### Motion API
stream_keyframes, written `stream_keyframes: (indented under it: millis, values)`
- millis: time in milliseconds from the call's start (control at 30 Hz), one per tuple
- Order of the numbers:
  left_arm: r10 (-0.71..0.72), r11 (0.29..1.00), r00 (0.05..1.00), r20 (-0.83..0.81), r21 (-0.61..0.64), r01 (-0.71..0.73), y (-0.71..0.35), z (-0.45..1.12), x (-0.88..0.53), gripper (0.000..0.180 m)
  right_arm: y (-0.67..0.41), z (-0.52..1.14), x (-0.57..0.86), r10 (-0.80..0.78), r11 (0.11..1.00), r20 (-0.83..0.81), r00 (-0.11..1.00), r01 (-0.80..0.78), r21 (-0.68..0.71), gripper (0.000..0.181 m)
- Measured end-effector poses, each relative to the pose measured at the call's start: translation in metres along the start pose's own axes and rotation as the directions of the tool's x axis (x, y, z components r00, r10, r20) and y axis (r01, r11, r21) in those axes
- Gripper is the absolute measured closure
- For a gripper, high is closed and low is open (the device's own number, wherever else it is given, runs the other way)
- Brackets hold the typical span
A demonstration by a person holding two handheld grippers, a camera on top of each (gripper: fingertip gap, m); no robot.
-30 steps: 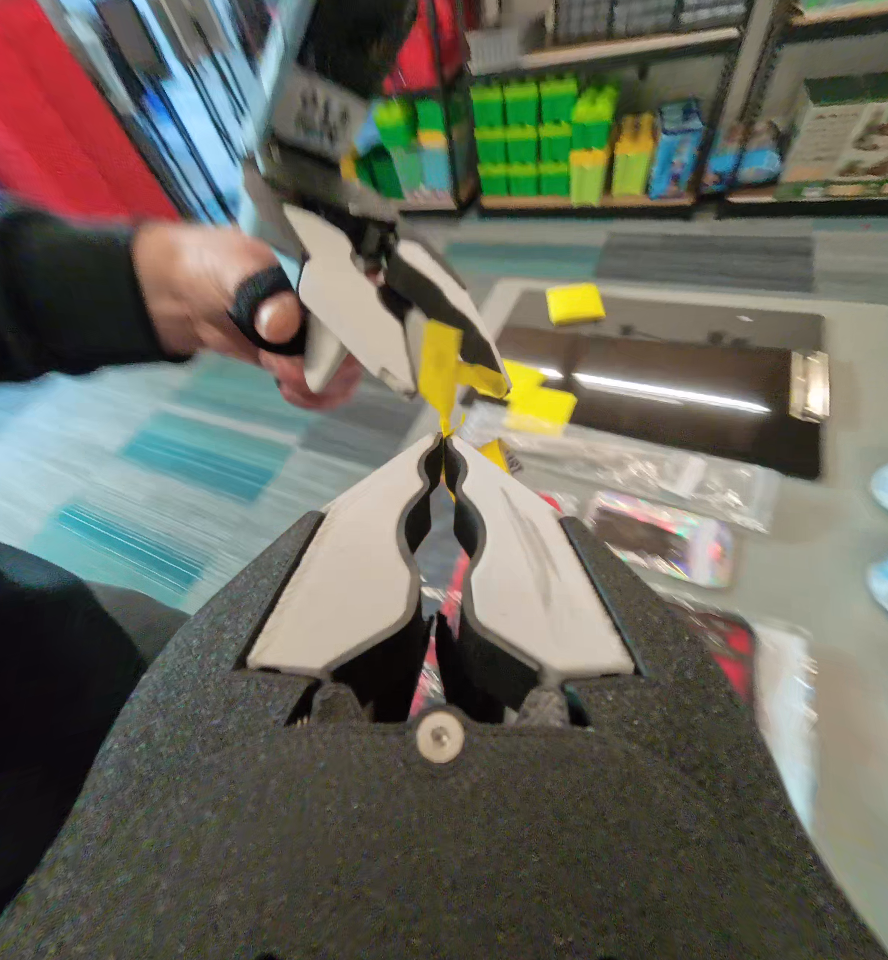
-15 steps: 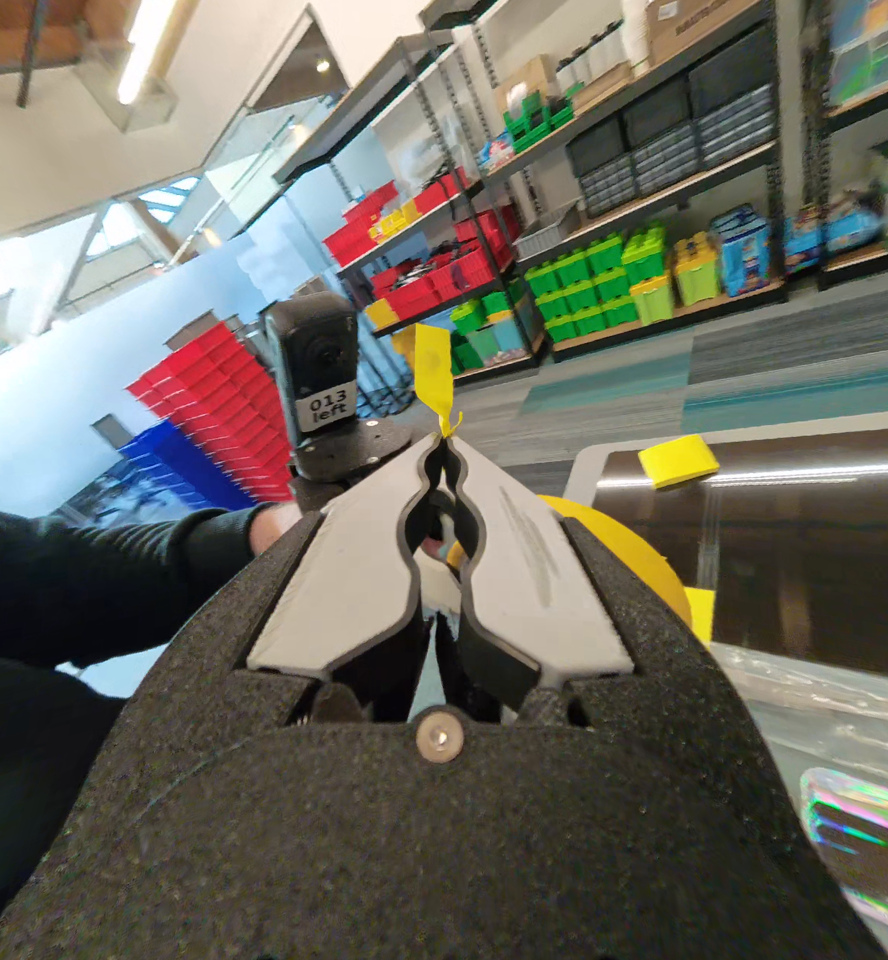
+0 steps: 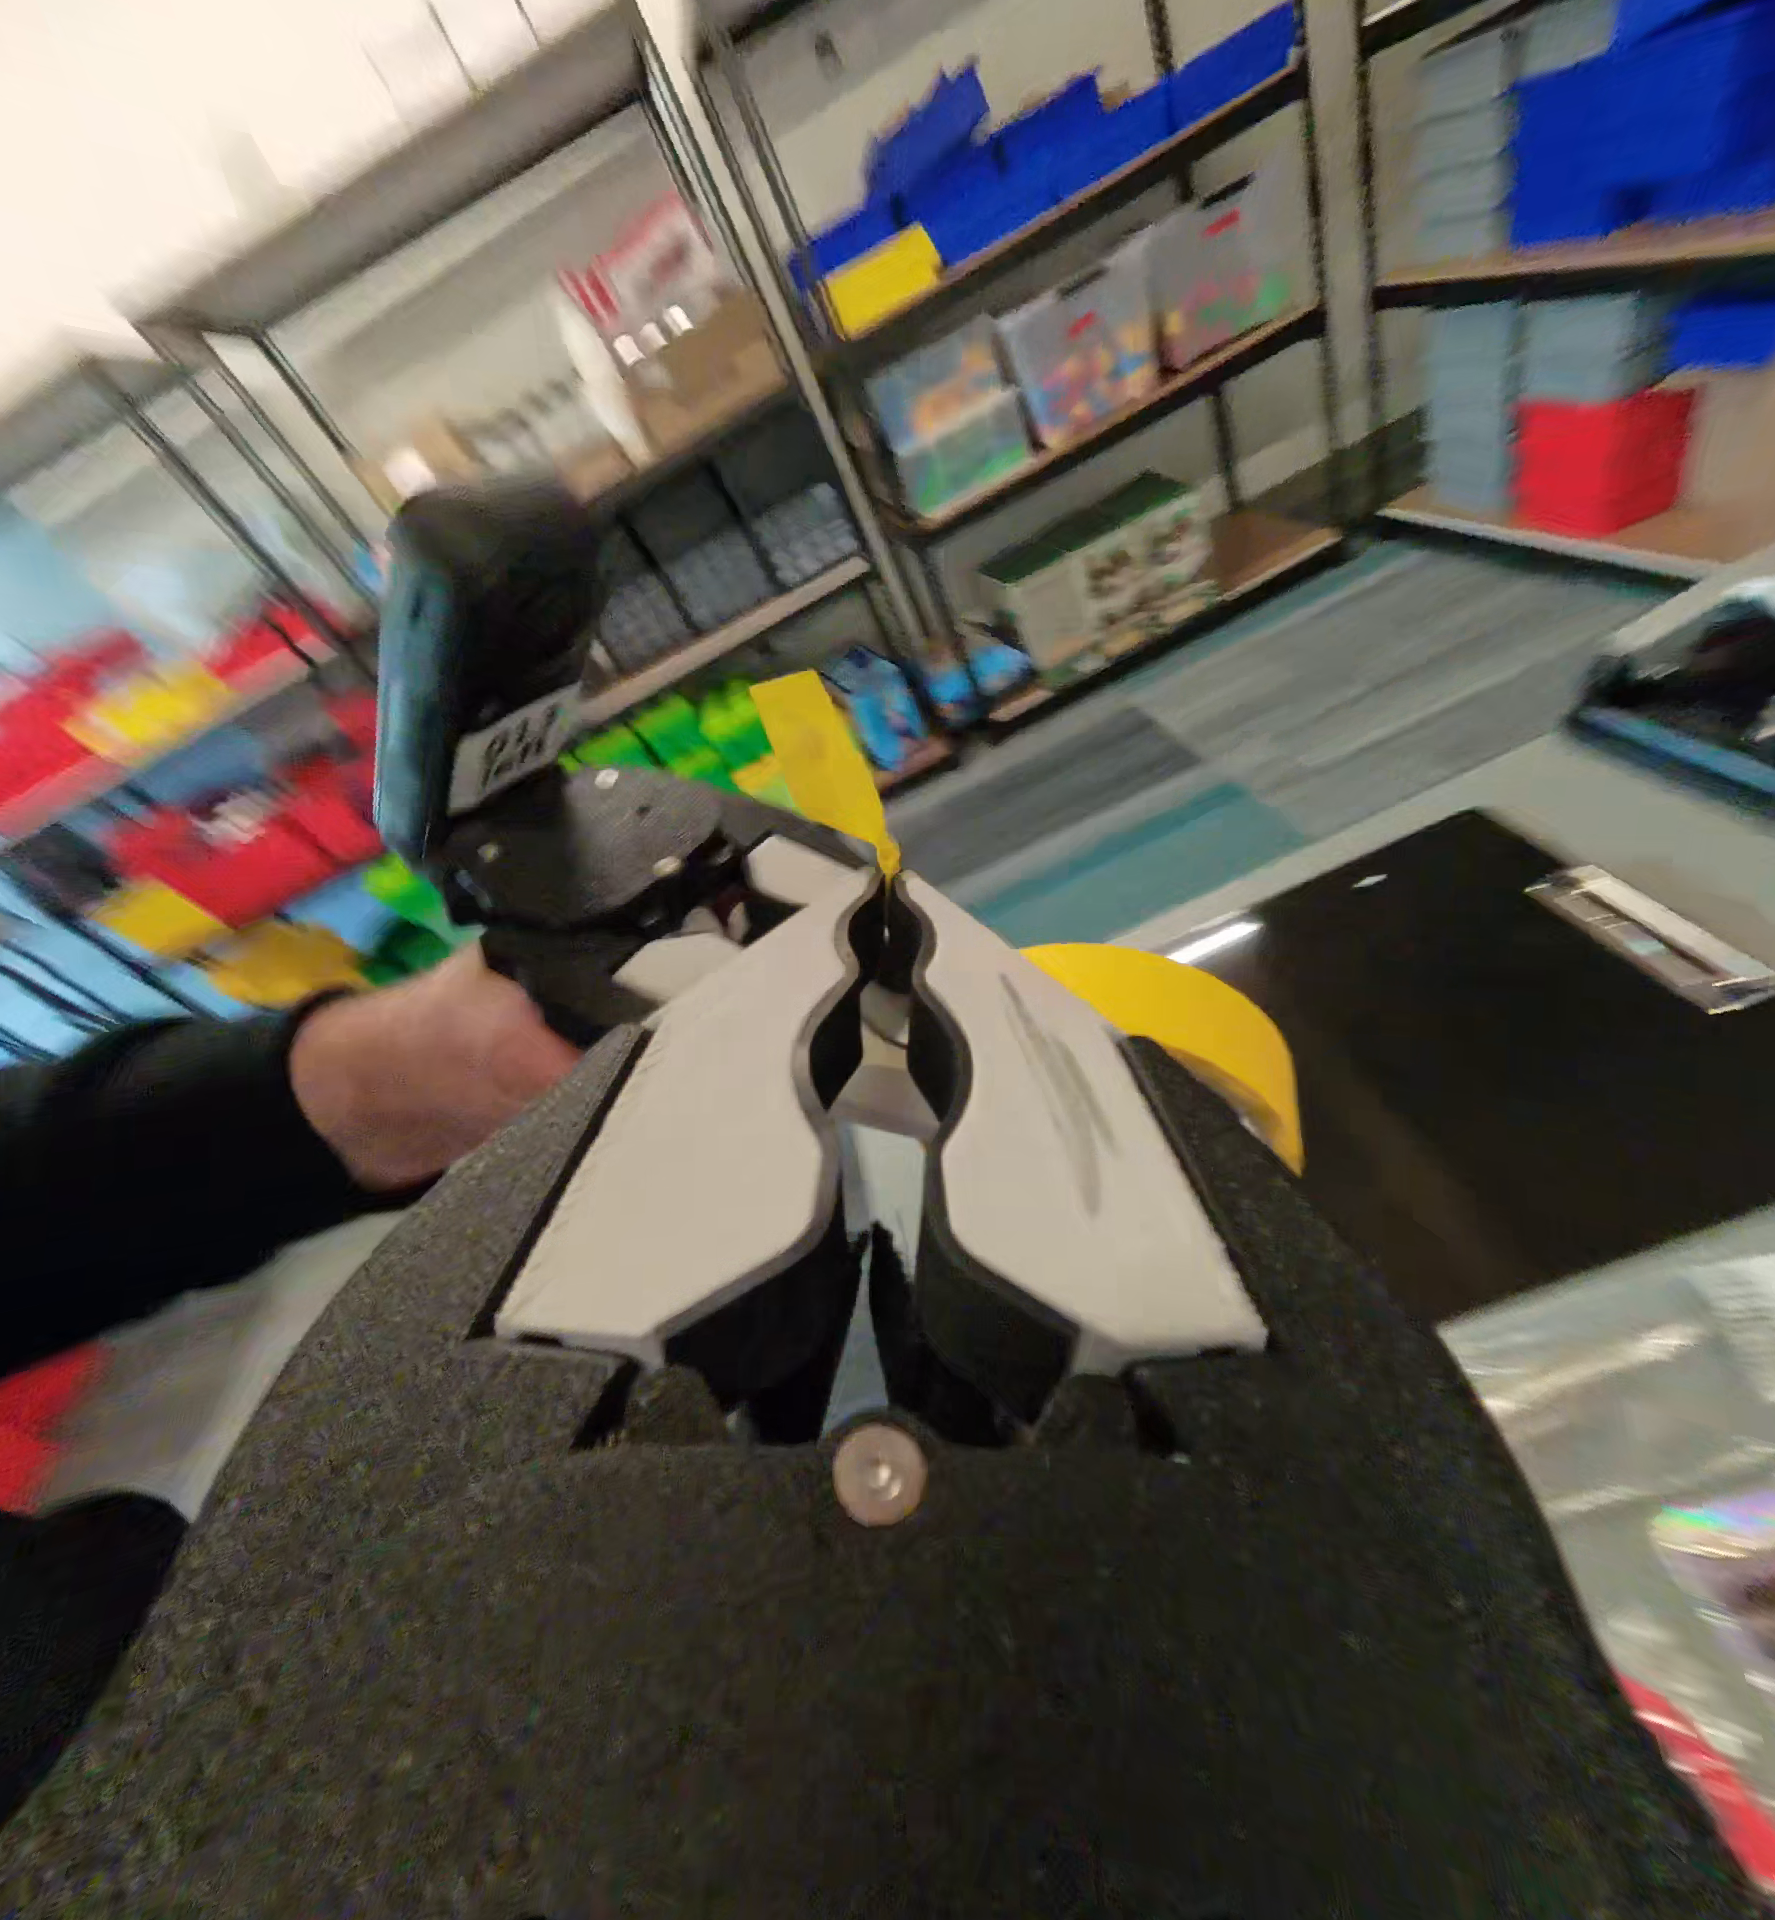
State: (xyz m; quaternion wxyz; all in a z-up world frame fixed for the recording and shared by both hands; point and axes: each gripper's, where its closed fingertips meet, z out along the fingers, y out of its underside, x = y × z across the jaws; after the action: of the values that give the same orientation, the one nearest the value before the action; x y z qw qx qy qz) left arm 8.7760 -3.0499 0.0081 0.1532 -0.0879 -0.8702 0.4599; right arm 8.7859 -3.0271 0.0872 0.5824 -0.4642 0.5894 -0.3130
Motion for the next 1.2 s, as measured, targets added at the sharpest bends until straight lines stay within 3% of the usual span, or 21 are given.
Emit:
stream_keyframes:
  millis: [167, 233, 300, 367, 400, 467, 533, 633, 800, 933, 1067, 1200]
  values:
    - [-0.005, 0.998, 0.996, -0.086, -0.063, 0.000, -0.010, 0.051, -0.012, 0.154, 0.009, -0.001, 0.011, -0.011, 0.999, -0.111, 0.994, 0.007, -0.032, 0.181]
    - [-0.051, 0.995, 0.985, -0.167, -0.090, 0.036, -0.008, 0.066, -0.008, 0.153, 0.004, -0.015, 0.038, 0.105, 0.994, -0.116, 0.988, -0.102, 0.037, 0.181]
    - [-0.071, 0.996, 0.977, -0.200, -0.063, 0.059, -0.009, 0.071, -0.013, 0.151, -0.001, -0.023, 0.056, 0.223, 0.974, -0.021, 0.975, -0.221, 0.057, 0.181]
    - [-0.105, 0.994, 0.968, -0.227, -0.067, 0.092, -0.008, 0.068, -0.023, 0.112, -0.010, -0.026, 0.072, 0.262, 0.962, 0.043, 0.964, -0.264, 0.068, 0.181]
    - [-0.135, 0.990, 0.954, -0.269, -0.065, 0.122, -0.011, 0.062, -0.025, 0.102, -0.012, -0.024, 0.074, 0.289, 0.955, 0.105, 0.952, -0.294, 0.034, 0.181]
    - [-0.137, 0.990, 0.933, -0.333, -0.031, 0.134, -0.023, 0.047, -0.034, 0.103, -0.018, -0.020, 0.085, 0.291, 0.956, 0.136, 0.947, -0.294, 0.006, 0.181]
    - [-0.043, 0.998, 0.938, -0.344, 0.034, 0.058, -0.039, 0.035, -0.043, 0.101, -0.018, -0.012, 0.086, 0.308, 0.951, 0.209, 0.928, -0.301, -0.068, 0.181]
    - [0.027, 0.995, 0.902, -0.431, 0.101, 0.018, -0.069, 0.028, -0.041, 0.116, -0.022, -0.001, 0.091, 0.288, 0.956, 0.216, 0.933, -0.269, -0.115, 0.181]
    - [0.207, 0.978, 0.834, -0.511, 0.103, -0.180, -0.085, 0.051, -0.033, 0.144, -0.036, 0.009, 0.102, 0.259, 0.963, 0.190, 0.947, -0.238, -0.124, 0.181]
    - [0.250, 0.968, 0.795, -0.552, 0.146, -0.203, -0.099, 0.059, -0.047, 0.178, -0.043, 0.013, 0.114, 0.260, 0.962, 0.157, 0.953, -0.242, -0.122, 0.181]
    - [0.292, 0.955, 0.715, -0.635, 0.160, -0.249, -0.100, 0.051, -0.051, 0.180, -0.049, 0.023, 0.117, 0.258, 0.964, 0.099, 0.961, -0.249, -0.097, 0.181]
    - [0.242, 0.970, 0.685, -0.687, 0.151, -0.190, -0.105, 0.044, -0.063, 0.180, -0.056, 0.034, 0.119, 0.264, 0.965, 0.060, 0.963, -0.263, -0.025, 0.181]
